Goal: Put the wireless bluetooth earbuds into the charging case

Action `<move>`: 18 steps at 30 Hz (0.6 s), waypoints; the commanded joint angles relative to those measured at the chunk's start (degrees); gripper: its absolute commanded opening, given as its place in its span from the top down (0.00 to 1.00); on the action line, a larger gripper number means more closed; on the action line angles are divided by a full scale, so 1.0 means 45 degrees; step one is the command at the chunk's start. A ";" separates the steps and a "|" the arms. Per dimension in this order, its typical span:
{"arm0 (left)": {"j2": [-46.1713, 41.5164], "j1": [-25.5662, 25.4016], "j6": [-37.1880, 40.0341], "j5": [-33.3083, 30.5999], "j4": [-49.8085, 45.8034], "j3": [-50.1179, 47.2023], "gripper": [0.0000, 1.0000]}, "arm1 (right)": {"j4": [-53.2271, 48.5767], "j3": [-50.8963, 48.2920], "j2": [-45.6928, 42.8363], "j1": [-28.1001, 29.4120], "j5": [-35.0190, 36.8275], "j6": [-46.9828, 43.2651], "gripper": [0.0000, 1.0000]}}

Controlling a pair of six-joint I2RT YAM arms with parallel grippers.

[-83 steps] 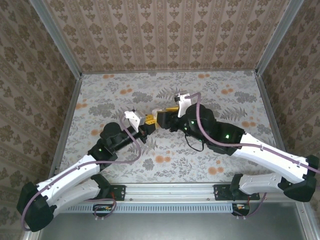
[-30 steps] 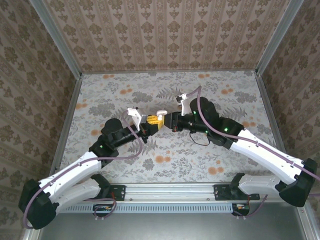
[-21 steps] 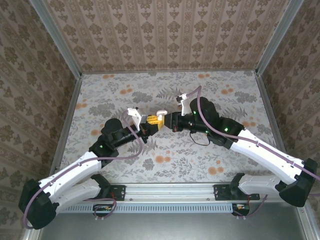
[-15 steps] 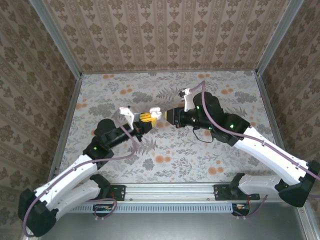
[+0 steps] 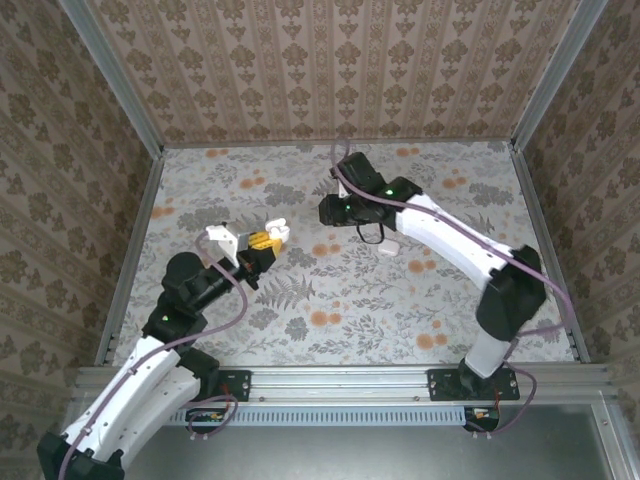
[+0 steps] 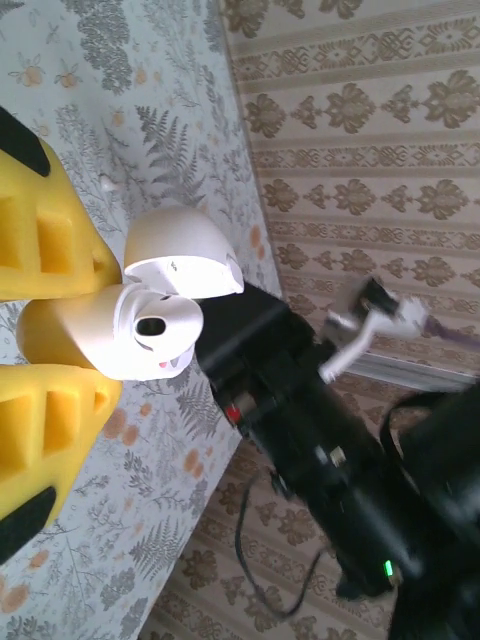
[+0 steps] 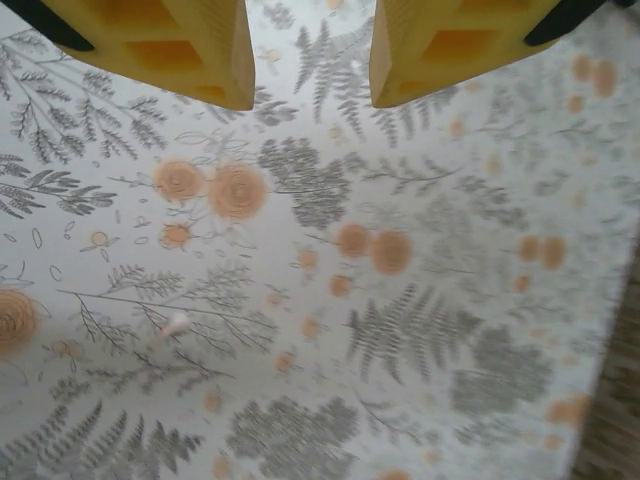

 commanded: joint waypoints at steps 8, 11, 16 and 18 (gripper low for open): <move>0.0870 0.0468 0.0146 0.0748 0.0092 0.0025 1.00 | -0.0878 0.4816 0.5589 -0.1094 -0.1254 -0.1542 0.69; 0.1140 0.0546 0.0163 0.0819 0.0222 0.0024 1.00 | -0.1229 0.6332 0.6949 -0.1300 -0.1548 -0.1823 0.71; 0.1413 0.0699 0.0200 0.0914 0.0367 -0.0014 1.00 | -0.1897 0.8481 0.8840 -0.1574 -0.1907 -0.2134 0.71; 0.1476 0.0723 0.0168 0.0941 0.0398 -0.0052 1.00 | -0.2116 0.9008 0.9327 -0.1672 -0.2088 -0.2227 0.71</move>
